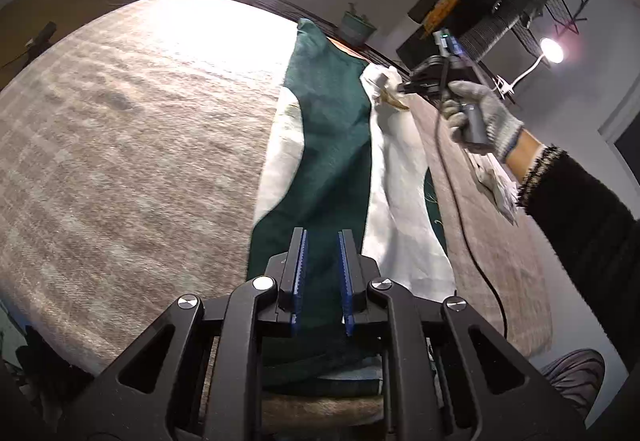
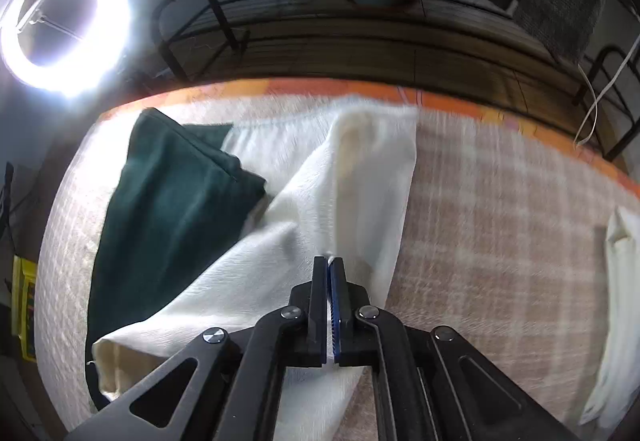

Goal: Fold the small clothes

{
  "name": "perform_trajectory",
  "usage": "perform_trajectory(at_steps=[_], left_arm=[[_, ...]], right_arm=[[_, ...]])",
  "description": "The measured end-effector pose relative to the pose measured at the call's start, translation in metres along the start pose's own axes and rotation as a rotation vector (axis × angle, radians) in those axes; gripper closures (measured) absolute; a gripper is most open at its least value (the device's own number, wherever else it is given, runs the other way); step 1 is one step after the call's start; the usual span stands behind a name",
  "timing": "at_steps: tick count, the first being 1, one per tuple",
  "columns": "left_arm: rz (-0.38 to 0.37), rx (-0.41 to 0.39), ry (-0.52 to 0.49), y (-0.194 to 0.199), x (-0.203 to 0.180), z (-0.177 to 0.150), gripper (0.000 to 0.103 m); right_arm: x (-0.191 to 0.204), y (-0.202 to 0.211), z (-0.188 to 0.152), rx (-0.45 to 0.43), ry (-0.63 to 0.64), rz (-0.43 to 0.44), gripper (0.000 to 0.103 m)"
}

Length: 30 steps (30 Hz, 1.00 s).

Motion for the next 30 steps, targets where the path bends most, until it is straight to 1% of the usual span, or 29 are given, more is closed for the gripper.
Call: perform_trajectory(at_steps=[2, 5, 7, 11, 14, 16, 17, 18, 19, 20, 21, 22, 23, 24, 27, 30], left_arm=[[0.006, -0.003, 0.004, -0.001, 0.003, 0.002, 0.09], [0.01, -0.002, 0.008, -0.002, 0.007, 0.002, 0.09], [0.021, -0.003, 0.0, -0.003, 0.008, 0.002, 0.09], [0.021, 0.005, 0.009, -0.006, 0.01, 0.003, 0.09], [0.026, 0.006, 0.017, -0.007, 0.014, 0.004, 0.09], [0.029, 0.006, 0.023, -0.006, 0.016, 0.007, 0.09], [0.03, 0.0, 0.026, -0.005, 0.017, 0.008, 0.09], [0.032, -0.005, 0.029, -0.004, 0.019, 0.009, 0.09], [0.033, -0.007, 0.03, -0.004, 0.02, 0.009, 0.09], [0.034, -0.007, 0.031, -0.004, 0.02, 0.009, 0.09], [0.033, -0.003, 0.03, -0.004, 0.021, 0.008, 0.09], [0.032, 0.001, 0.03, -0.004, 0.021, 0.007, 0.09], [0.032, 0.003, 0.029, -0.004, 0.021, 0.007, 0.09], [0.033, 0.003, 0.024, -0.003, 0.02, 0.007, 0.09], [0.046, -0.006, -0.002, 0.0, 0.018, 0.008, 0.09], [0.065, -0.017, -0.029, 0.006, 0.017, 0.008, 0.09]], right_arm=[[0.003, 0.011, 0.005, -0.014, 0.005, 0.004, 0.103], [0.015, 0.031, 0.018, -0.045, 0.014, 0.063, 0.103], [0.023, 0.037, 0.028, -0.047, -0.015, 0.11, 0.103], [0.048, 0.032, 0.041, -0.048, -0.075, 0.199, 0.103], [0.067, 0.016, 0.054, -0.038, -0.138, 0.25, 0.103], [0.076, 0.004, 0.061, -0.033, -0.183, 0.282, 0.098], [0.083, 0.002, 0.065, -0.033, -0.196, 0.318, 0.094], [0.089, 0.003, 0.066, -0.039, -0.205, 0.368, 0.088], [0.093, 0.008, 0.068, -0.056, -0.208, 0.425, 0.074], [0.097, 0.016, 0.067, -0.077, -0.195, 0.451, 0.073], [0.098, 0.023, 0.066, -0.097, -0.173, 0.431, 0.073], [0.098, 0.03, 0.064, -0.119, -0.142, 0.368, 0.075], [0.097, 0.035, 0.06, -0.129, -0.111, 0.295, 0.079], [0.094, 0.038, 0.057, -0.129, -0.101, 0.268, 0.079], [0.086, 0.054, 0.037, -0.137, -0.103, 0.284, 0.079], [0.078, 0.077, 0.013, -0.166, -0.084, 0.252, 0.079]])
Point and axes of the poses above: each gripper's, at about its wrist camera, not at the fingertips, and y roughly against the way its jaws point, x to its left, z to its top, the point moved 4 cm from there along -y, roughly the way its jaws point, and after that the axes turned 3 degrees about -y, right-handed, at the moved point
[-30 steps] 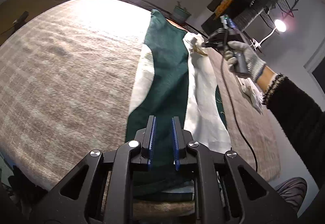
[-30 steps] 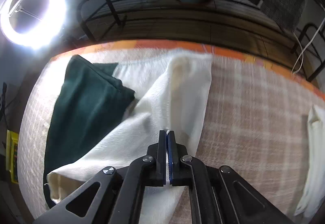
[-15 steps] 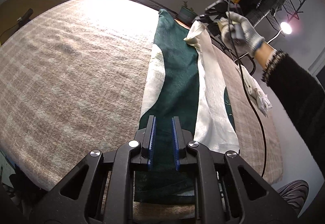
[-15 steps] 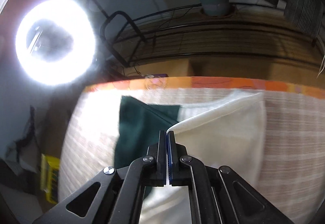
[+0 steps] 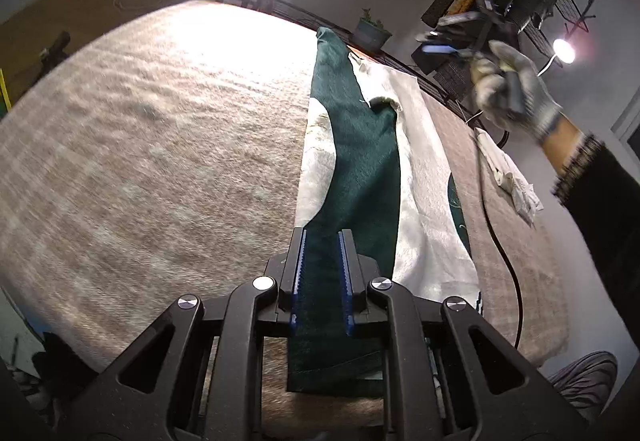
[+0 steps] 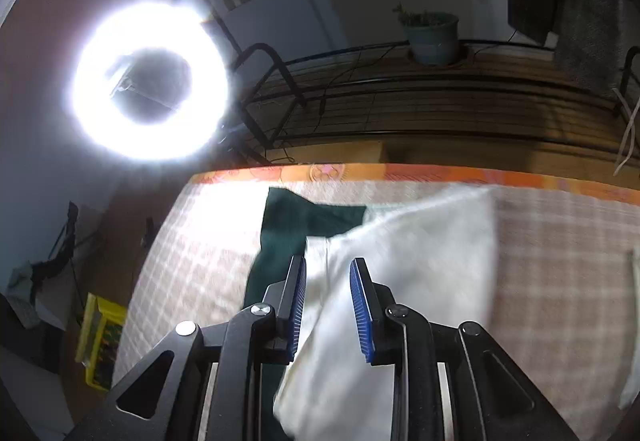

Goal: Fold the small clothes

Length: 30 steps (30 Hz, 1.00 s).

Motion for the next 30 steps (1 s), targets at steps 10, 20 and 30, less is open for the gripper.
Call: perform_trajectory(at_steps=[10, 20, 30], left_arm=[[-0.051, 0.066, -0.109, 0.021, -0.003, 0.008, 0.07], [-0.106, 0.298, -0.106, -0.004, 0.015, -0.002, 0.07], [-0.175, 0.412, -0.059, -0.015, 0.014, -0.031, 0.07]], right_arm=[[-0.01, 0.125, -0.103, -0.033, 0.038, -0.059, 0.069], [-0.011, 0.16, -0.307, 0.195, 0.017, 0.032, 0.055], [-0.016, 0.144, -0.379, 0.342, -0.023, 0.153, 0.058]])
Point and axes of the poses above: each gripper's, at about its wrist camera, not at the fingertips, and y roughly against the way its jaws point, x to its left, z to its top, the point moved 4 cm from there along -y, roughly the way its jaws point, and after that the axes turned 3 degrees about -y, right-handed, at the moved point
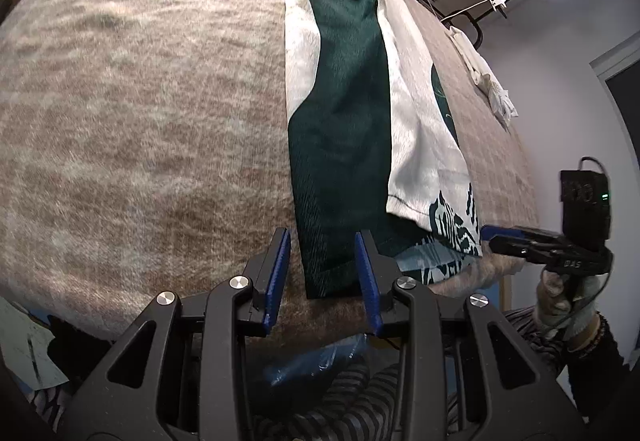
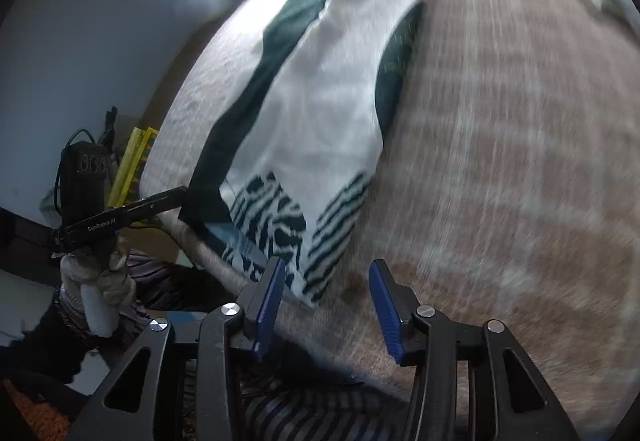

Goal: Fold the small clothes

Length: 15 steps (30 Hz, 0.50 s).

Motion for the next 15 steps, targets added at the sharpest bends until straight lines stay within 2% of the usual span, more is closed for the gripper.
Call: perform_trajectory(at_steps=[4, 6, 7, 8, 9, 11, 15], left_arm=[[-0.019, 0.012, 0.014, -0.002, 0.003, -0.003, 0.07], [-0.013, 0.009, 0.003, -0.003, 0.002, -0.002, 0.076], [-0.009, 0.013, -0.004, -0.006, 0.0, -0.002, 0.091], [-0.007, 0.018, -0.008, -0.007, -0.001, -0.002, 0.097], [-0.005, 0.019, -0.014, -0.009, -0.003, -0.001, 0.098], [-0.003, 0.006, -0.039, -0.008, -0.008, 0.0, 0.102], [-0.029, -0.055, -0.073, 0.005, -0.02, 0.009, 0.103]], right_arm=[[-0.01, -0.004, -0.006, 0.016, -0.034, 0.082, 0.06], [-0.01, -0.002, -0.01, 0.015, -0.03, 0.097, 0.06], [-0.011, -0.002, -0.01, 0.017, -0.036, 0.12, 0.067], [-0.007, -0.009, -0.014, 0.03, -0.043, 0.133, 0.076], [-0.007, -0.011, -0.015, 0.037, -0.049, 0.142, 0.079], [-0.008, -0.012, -0.013, 0.04, -0.06, 0.159, 0.1], [-0.003, -0.011, -0.013, 0.032, -0.051, 0.16, 0.103]])
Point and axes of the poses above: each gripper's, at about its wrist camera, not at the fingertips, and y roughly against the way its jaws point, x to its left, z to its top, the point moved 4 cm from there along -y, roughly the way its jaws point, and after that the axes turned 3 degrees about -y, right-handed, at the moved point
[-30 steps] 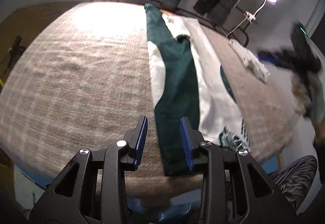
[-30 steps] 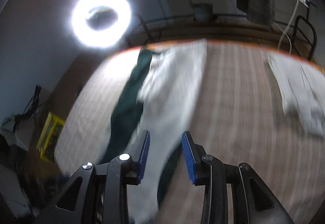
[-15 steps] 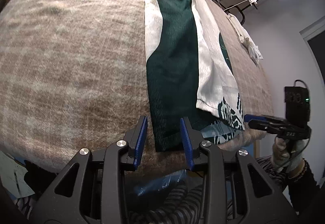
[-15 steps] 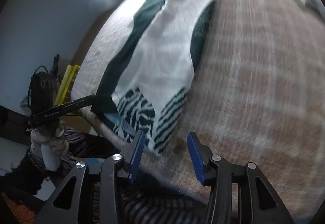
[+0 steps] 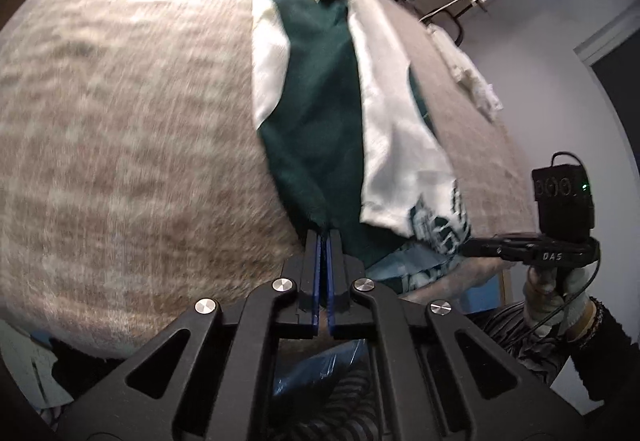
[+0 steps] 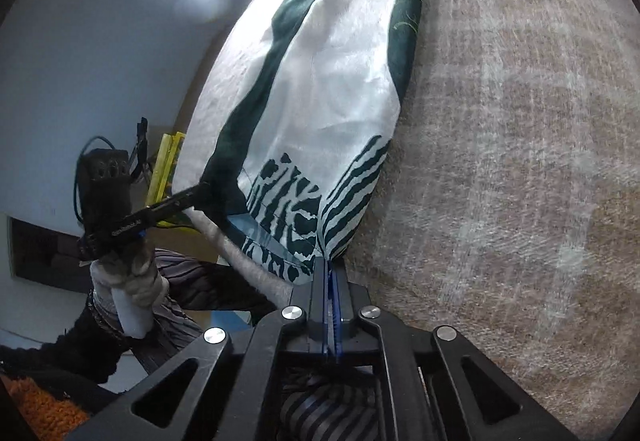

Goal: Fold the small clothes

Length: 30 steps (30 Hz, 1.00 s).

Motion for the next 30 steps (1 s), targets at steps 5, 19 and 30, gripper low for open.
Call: perform_trajectory(at_steps=[5, 19, 30], left_arm=[[-0.026, -0.03, 0.04, 0.006, 0.003, 0.012, 0.103], [-0.02, -0.103, 0.045, 0.011, -0.001, 0.09, 0.103], [0.028, -0.123, 0.088, -0.018, 0.027, 0.181, 0.103]], right_arm=[[0.012, 0.008, 0.008, -0.047, 0.008, 0.035, 0.103], [0.017, 0.042, 0.076, -0.13, -0.031, 0.037, 0.103], [0.004, 0.05, 0.168, -0.219, -0.057, -0.006, 0.103]])
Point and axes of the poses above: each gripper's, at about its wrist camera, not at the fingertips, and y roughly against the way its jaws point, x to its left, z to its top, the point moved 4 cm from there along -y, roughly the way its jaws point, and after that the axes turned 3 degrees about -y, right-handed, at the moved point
